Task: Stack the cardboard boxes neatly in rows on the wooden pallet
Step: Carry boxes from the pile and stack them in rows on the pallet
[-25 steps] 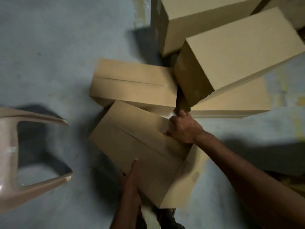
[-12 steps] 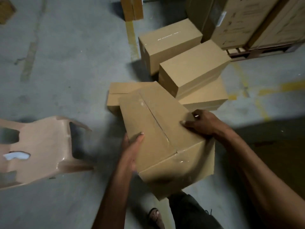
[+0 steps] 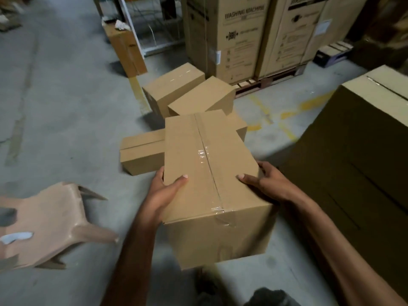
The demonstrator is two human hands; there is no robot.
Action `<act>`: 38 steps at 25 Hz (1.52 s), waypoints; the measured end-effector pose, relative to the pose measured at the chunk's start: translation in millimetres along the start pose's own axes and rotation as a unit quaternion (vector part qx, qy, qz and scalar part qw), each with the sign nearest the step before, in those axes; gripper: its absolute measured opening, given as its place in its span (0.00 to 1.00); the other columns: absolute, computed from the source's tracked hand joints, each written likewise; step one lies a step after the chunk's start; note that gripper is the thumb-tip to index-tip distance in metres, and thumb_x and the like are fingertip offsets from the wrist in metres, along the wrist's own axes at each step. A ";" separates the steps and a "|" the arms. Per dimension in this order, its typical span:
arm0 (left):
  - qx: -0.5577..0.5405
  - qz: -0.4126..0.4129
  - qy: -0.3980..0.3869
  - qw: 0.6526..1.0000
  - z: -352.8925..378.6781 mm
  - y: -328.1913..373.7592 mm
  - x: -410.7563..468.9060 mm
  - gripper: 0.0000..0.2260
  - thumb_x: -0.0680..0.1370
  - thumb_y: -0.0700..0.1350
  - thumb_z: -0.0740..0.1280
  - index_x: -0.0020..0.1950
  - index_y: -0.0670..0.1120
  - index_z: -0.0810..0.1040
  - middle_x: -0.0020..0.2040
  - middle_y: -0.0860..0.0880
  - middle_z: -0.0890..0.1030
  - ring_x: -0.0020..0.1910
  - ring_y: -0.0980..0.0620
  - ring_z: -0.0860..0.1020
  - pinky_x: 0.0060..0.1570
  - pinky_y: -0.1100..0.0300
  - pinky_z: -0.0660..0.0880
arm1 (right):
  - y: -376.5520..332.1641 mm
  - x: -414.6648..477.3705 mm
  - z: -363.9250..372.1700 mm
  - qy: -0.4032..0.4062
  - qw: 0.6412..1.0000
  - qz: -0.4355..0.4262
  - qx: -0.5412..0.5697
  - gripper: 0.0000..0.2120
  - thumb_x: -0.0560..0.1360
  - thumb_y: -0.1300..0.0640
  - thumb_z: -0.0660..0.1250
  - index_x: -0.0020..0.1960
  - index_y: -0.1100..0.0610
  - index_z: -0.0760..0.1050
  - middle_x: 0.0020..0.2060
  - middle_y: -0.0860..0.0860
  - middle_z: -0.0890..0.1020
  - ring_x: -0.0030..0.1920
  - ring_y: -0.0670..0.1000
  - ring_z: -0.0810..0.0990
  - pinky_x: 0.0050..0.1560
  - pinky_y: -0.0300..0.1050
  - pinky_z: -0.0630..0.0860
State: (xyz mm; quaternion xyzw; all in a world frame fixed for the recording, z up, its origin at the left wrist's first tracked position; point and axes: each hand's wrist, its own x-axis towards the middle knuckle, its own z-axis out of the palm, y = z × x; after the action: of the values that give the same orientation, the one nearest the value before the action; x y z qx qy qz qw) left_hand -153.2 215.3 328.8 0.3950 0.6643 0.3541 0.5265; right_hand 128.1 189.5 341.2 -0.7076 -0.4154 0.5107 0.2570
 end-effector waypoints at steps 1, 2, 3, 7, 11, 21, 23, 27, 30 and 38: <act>-0.003 0.000 -0.009 1.000 10.1 -1.8 -19.8 0.19 0.76 0.43 0.76 0.64 0.52 0.74 0.52 0.55 0.83 0.52 0.51 0.84 0.58 0.51 0.80 | 12.3 -18.2 -9.4 0.008 1.000 -0.005 0.009 0.38 0.70 0.43 0.79 0.74 0.51 0.68 0.62 0.45 0.79 0.58 0.46 0.80 0.66 0.48 0.75; -0.014 0.001 -0.013 1.000 23.4 -4.2 -43.3 0.21 0.76 0.44 0.76 0.66 0.52 0.74 0.54 0.54 0.83 0.53 0.50 0.84 0.59 0.49 0.81 | 27.2 -38.0 -21.7 0.014 1.000 -0.011 0.015 0.38 0.71 0.43 0.79 0.75 0.51 0.67 0.62 0.45 0.78 0.59 0.47 0.79 0.66 0.48 0.74; -0.022 0.002 -0.011 1.000 35.9 -9.6 -63.4 0.22 0.76 0.44 0.76 0.68 0.52 0.74 0.56 0.53 0.83 0.54 0.49 0.84 0.59 0.47 0.81 | 41.6 -55.4 -33.8 0.015 1.000 -0.019 0.019 0.38 0.71 0.44 0.79 0.76 0.50 0.66 0.62 0.45 0.77 0.59 0.48 0.78 0.66 0.48 0.74; -0.043 0.022 0.002 0.999 90.2 -31.4 -150.7 0.29 0.76 0.43 0.77 0.73 0.57 0.68 0.54 0.57 0.81 0.55 0.51 0.83 0.52 0.53 0.82 | 101.8 -123.3 -85.0 0.016 0.998 -0.036 0.058 0.36 0.71 0.48 0.80 0.74 0.50 0.67 0.61 0.44 0.79 0.56 0.42 0.79 0.58 0.42 0.74; -0.053 0.022 -0.039 0.998 128.9 -55.7 -235.8 0.30 0.75 0.41 0.77 0.72 0.55 0.69 0.57 0.56 0.82 0.55 0.56 0.82 0.50 0.59 0.82 | 159.8 -200.2 -130.9 0.025 0.995 -0.019 0.100 0.37 0.70 0.57 0.81 0.73 0.48 0.67 0.55 0.42 0.80 0.53 0.38 0.79 0.50 0.34 0.74; 0.041 0.049 -0.226 0.972 167.9 -103.6 -393.5 0.35 0.64 0.45 0.83 0.69 0.54 0.76 0.61 0.55 0.82 0.55 0.54 0.84 0.52 0.56 0.82 | 282.6 -427.4 -171.8 0.130 0.976 0.023 0.173 0.34 0.68 0.59 0.82 0.67 0.47 0.69 0.57 0.44 0.77 0.54 0.46 0.79 0.47 0.41 0.75; 0.057 0.055 -0.256 0.963 180.3 -111.8 -426.5 0.38 0.61 0.49 0.83 0.69 0.54 0.76 0.62 0.54 0.82 0.55 0.56 0.84 0.52 0.56 0.82 | 307.3 -476.7 -179.2 0.156 0.969 0.028 0.189 0.34 0.67 0.58 0.82 0.67 0.48 0.69 0.59 0.45 0.76 0.56 0.47 0.78 0.47 0.41 0.74; 0.083 0.076 -0.322 0.940 221.2 -113.6 -489.3 0.38 0.62 0.52 0.82 0.71 0.54 0.75 0.62 0.55 0.81 0.52 0.61 0.83 0.42 0.64 0.81 | 347.6 -557.6 -206.8 0.223 0.953 0.032 0.201 0.37 0.61 0.51 0.83 0.66 0.47 0.71 0.59 0.48 0.79 0.57 0.50 0.80 0.56 0.47 0.78; 0.086 0.079 -0.359 0.926 260.0 -114.5 -528.7 0.41 0.62 0.53 0.83 0.73 0.55 0.73 0.64 0.54 0.80 0.57 0.57 0.81 0.44 0.62 0.82 | 375.8 -600.3 -233.7 0.265 0.941 0.033 0.209 0.40 0.57 0.49 0.82 0.66 0.47 0.71 0.60 0.49 0.79 0.57 0.53 0.81 0.63 0.54 0.78; 0.064 0.104 -0.379 0.917 398.8 -109.3 -620.4 0.33 0.73 0.51 0.78 0.76 0.56 0.70 0.64 0.52 0.80 0.55 0.55 0.83 0.41 0.64 0.82 | 457.0 -668.1 -343.2 0.323 0.917 -0.015 0.233 0.40 0.60 0.49 0.80 0.70 0.48 0.70 0.57 0.44 0.79 0.55 0.46 0.79 0.47 0.40 0.73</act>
State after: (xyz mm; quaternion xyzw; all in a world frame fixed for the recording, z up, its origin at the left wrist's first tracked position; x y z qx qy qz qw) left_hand 303.5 -367.7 414.6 0.5996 0.3914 0.1877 0.6723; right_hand 508.9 -596.8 440.3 -0.7478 -0.1890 0.3326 0.5426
